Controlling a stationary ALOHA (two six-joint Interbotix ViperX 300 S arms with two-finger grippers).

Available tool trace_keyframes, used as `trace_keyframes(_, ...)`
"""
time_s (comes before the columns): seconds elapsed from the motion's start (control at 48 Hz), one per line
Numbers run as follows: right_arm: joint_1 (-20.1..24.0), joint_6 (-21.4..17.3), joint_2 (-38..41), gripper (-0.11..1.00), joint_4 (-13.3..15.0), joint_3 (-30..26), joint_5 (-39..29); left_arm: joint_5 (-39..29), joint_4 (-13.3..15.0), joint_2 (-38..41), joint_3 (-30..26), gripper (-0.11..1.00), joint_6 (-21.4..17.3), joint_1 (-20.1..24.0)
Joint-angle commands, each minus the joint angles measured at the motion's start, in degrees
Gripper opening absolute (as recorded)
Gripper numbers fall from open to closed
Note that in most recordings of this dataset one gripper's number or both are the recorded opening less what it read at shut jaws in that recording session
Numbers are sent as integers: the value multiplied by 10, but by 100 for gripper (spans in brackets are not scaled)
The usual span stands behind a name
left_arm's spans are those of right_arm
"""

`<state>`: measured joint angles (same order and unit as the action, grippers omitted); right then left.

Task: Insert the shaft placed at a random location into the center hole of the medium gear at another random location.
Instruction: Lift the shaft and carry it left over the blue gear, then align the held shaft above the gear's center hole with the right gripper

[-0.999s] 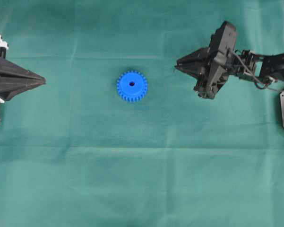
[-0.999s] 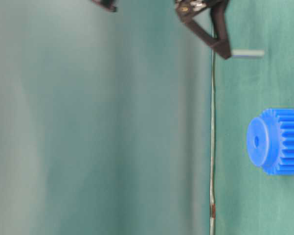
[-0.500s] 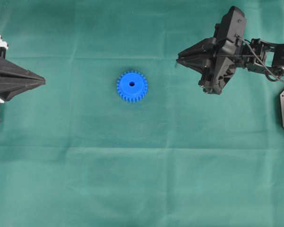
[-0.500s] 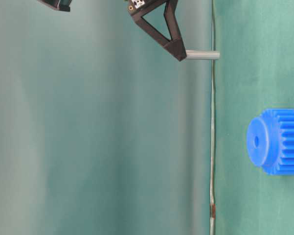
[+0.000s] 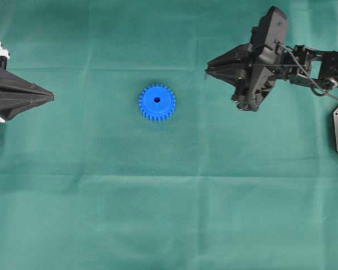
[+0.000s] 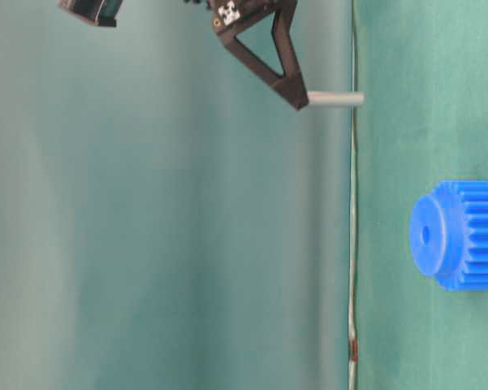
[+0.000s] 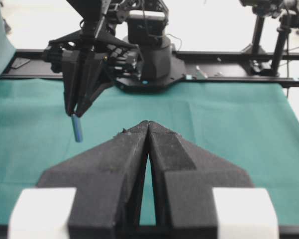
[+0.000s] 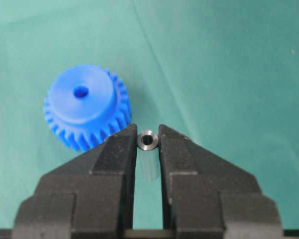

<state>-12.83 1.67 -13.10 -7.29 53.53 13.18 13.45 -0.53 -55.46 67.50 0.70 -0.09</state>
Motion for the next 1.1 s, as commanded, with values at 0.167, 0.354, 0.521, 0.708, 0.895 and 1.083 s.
trace_keyframes(0.167,31,8,70,13,1,-94,19,3,-2,4,-14,0,-1,2)
trace_keyframes(0.354,42,10,128,13,1,-156,18,2,-2,4,-15,0,0,2)
trace_keyframes(0.521,45,12,145,13,1,-178,18,-1,-2,4,-14,0,-1,2)
trace_keyframes(0.708,46,12,145,13,1,-177,20,-4,-2,4,-15,0,0,2)
trace_keyframes(0.895,46,11,149,13,1,-176,26,-4,-2,3,-15,0,0,2)
trace_keyframes(1.083,47,5,177,13,-2,-174,51,-4,-2,3,-15,0,0,2)
